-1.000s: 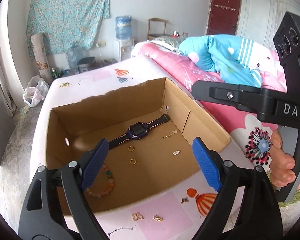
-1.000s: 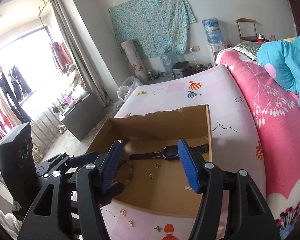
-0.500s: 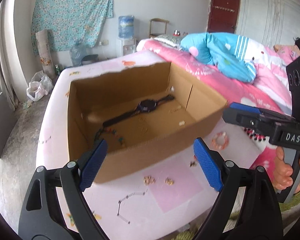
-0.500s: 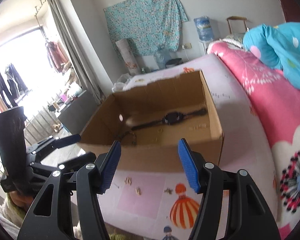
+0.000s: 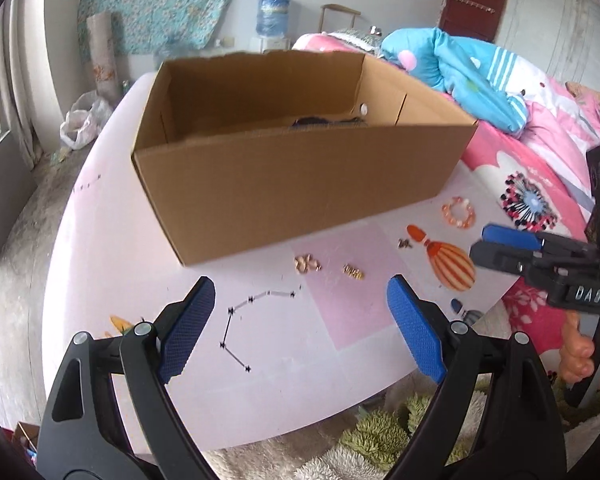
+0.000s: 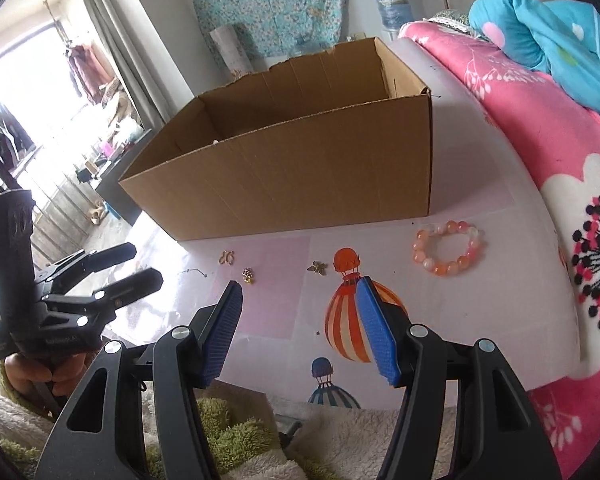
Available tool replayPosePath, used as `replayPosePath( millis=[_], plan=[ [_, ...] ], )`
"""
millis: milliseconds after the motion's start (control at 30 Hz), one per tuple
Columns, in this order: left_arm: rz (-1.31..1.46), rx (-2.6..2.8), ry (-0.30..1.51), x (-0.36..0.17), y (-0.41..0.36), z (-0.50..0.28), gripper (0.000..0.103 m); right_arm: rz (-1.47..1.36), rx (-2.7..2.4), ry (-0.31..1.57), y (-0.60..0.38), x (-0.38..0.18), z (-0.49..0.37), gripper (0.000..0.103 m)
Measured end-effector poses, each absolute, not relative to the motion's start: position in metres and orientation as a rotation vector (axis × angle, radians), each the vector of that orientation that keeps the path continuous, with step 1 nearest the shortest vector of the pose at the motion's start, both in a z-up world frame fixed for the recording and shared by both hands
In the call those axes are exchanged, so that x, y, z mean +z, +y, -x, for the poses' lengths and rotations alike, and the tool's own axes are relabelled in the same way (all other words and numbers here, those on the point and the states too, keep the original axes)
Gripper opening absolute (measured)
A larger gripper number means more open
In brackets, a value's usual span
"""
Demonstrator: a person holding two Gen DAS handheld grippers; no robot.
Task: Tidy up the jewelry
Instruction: 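Withdraw both tools from the box back over the table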
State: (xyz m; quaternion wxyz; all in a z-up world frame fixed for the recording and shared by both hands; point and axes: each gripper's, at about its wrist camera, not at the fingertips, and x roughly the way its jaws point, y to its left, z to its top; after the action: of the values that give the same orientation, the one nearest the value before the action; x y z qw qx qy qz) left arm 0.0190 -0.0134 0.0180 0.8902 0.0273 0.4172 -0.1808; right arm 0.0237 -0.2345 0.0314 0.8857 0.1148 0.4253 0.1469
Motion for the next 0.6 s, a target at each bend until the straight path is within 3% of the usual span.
replayPosePath(
  millis=[133, 600],
  plan=[
    [-0.079, -0.377, 0.876, 0.01, -0.016, -0.019, 0.084, -0.199, 0.316, 0.88, -0.228, 0.03, -0.032, 0.057],
    [-0.233, -0.474, 0.84, 0.0, -0.056, -0.03, 0.051, -0.198, 0.294, 0.948, -0.227, 0.006, -0.052, 0.039]
  ],
)
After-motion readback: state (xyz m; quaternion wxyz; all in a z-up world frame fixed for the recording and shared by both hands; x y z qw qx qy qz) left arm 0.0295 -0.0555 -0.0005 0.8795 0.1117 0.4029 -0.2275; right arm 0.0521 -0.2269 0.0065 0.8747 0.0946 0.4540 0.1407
